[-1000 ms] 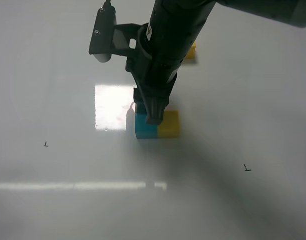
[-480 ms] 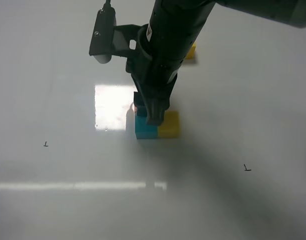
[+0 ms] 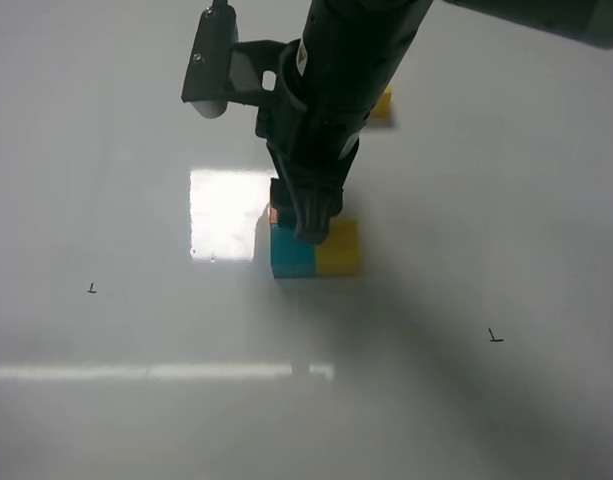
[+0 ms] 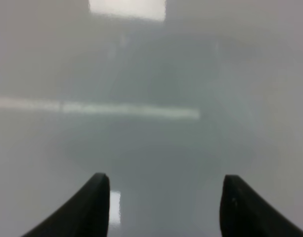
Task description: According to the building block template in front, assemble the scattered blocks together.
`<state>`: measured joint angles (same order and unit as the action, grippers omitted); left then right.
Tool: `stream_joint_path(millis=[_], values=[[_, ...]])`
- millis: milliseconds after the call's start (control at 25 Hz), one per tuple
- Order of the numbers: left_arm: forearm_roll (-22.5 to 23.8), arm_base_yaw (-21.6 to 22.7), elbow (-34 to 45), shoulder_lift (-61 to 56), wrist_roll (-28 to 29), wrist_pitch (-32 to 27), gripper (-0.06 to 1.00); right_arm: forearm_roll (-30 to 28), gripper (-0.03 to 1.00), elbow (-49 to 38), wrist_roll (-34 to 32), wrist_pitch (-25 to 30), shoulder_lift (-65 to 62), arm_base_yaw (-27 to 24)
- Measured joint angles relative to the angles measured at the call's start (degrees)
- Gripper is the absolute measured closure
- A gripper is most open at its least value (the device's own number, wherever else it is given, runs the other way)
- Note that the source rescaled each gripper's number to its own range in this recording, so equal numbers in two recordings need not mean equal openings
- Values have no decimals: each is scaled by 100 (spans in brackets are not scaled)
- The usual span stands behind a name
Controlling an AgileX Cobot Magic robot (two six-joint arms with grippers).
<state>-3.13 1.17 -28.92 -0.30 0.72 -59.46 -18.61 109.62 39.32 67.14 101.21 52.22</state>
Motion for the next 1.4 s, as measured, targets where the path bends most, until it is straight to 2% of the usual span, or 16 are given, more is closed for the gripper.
stream_joint_path(millis=[240,520,680,760,840,960,1240,1400], values=[[0,0,0,0,0,0,70,0,25,402,-375,107,-50,0],[0,0,0,0,0,0,70,0,24,465,-917,102,-256,0],[0,0,0,0,0,0,70,24,23,465,-1360,-16,-269,-50],[0,0,0,0,0,0,70,57,24,465,-1780,-127,-269,-226],[0,0,0,0,0,0,70,52,27,465,-2465,-248,-288,-539],[0,0,0,0,0,0,70,201,32,465,-2960,-319,-413,-1118],[0,0,0,0,0,0,70,463,33,415,-3464,-390,-933,-2393],[0,0,0,0,0,0,70,804,33,-16,-3553,-482,-1330,-3279]])
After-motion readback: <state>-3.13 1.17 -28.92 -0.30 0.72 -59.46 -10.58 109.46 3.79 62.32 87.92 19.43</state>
